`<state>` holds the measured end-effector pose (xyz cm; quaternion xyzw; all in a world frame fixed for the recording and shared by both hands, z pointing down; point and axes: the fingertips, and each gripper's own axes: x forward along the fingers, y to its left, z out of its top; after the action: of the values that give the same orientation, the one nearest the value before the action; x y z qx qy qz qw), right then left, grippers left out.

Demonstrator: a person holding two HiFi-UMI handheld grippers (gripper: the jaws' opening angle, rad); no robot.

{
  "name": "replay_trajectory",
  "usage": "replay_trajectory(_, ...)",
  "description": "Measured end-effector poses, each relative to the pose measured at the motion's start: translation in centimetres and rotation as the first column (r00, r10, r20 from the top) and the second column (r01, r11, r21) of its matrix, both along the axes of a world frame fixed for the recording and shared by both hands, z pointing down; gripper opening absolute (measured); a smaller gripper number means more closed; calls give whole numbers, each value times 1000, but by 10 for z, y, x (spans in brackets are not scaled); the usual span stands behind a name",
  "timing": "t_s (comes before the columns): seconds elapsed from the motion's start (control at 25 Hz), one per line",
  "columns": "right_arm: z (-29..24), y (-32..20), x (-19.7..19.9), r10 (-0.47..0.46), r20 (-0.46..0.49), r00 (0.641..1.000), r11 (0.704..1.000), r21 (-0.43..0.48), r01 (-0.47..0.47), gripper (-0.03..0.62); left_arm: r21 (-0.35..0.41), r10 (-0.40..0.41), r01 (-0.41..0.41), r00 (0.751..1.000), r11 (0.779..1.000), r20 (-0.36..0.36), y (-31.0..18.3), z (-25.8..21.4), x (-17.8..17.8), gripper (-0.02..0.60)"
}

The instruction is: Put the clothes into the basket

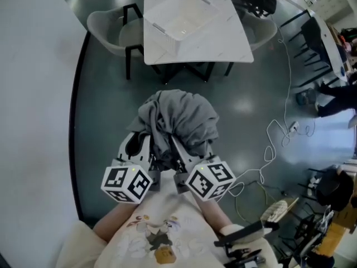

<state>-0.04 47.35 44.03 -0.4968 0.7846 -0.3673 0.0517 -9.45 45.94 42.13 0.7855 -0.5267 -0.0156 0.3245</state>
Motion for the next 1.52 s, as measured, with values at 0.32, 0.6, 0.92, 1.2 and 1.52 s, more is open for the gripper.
replay_trajectory(0.32,4,20,-2,11,-1,1000,1000,-2,-11,247,-6,18,-18,1000,1000,-11,20,4,-2,74)
replay_trajectory(0.6,10,23,2,40,-17,999,999,-36,-40,247,-34,44,-44,999,998,-28,20,12,2,74)
replay_trajectory(0.92,7,-36,30,21,-2,1000,1000,-19,-21,247,-19,36,-37,999,999,-5,-38,7,32,74)
replay_trajectory(1.2,2,-109,65,-3,7,1000,1000,-5,3,247,3,11,-11,1000,1000,21,-107,1,66,73)
replay_trajectory(1.52,-2,-175,113,-27,38,999,999,32,26,247,27,-11,10,999,1000,39,-171,-7,114,73)
